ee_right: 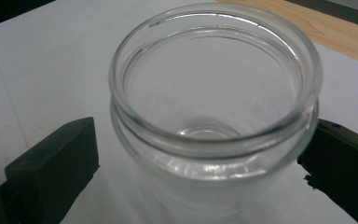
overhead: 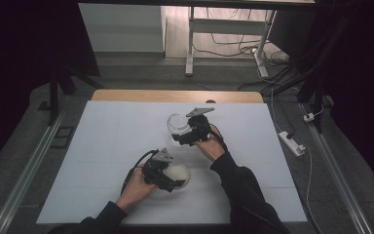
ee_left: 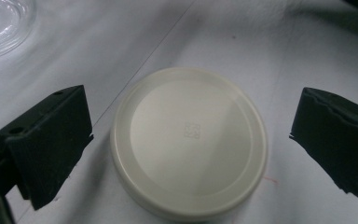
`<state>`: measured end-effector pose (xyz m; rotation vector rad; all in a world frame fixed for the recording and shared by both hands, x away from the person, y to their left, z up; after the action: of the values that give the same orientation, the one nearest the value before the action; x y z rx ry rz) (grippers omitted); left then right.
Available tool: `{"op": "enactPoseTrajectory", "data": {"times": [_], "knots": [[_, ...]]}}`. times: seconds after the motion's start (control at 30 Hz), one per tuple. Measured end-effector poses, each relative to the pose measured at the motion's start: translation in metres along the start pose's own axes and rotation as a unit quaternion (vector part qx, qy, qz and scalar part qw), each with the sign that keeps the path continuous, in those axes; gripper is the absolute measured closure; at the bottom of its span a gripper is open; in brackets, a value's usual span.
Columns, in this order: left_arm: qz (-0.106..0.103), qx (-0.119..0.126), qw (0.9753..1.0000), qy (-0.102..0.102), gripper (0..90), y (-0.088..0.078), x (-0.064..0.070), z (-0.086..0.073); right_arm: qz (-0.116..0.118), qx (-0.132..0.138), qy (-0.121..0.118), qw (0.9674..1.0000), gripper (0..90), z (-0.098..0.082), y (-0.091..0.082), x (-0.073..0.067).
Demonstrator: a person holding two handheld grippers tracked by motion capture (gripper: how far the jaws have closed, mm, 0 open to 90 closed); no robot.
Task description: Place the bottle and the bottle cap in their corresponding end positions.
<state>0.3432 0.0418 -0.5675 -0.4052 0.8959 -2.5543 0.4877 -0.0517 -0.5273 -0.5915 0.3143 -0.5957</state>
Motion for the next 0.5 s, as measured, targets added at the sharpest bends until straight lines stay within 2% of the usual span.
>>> {"op": "enactPoseTrajectory", "data": {"times": [0.1, 0.27, 0.5], "knots": [[-0.008, 0.008, 0.9999, -0.008, 0.0, -0.005, 0.001, 0.001, 0.003, 0.004, 0.003, 1.0000, 0.0, 0.000, -0.006, -0.002], [-0.008, 0.003, 0.9999, -0.008, 0.0, -0.011, 0.001, -0.002, -0.004, 0.006, -0.008, 0.9999, 0.0, -0.001, -0.013, -0.006], [-0.021, -0.001, 0.9995, -0.024, 0.0, -0.018, 0.001, -0.008, -0.010, -0.005, -0.015, 0.9998, 0.0, -0.008, -0.021, -0.011]]}}
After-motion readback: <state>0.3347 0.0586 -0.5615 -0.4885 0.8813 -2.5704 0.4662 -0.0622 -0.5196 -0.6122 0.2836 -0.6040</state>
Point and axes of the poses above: each handheld gripper's, and its own axes: y roughly forward along the jaws, z roughly out of its top, x roughly to its right, the point moved 6 cm from there along y, roughly forward along the jaws, and after that the axes turned 3 degrees about y, right-handed, at the moved point
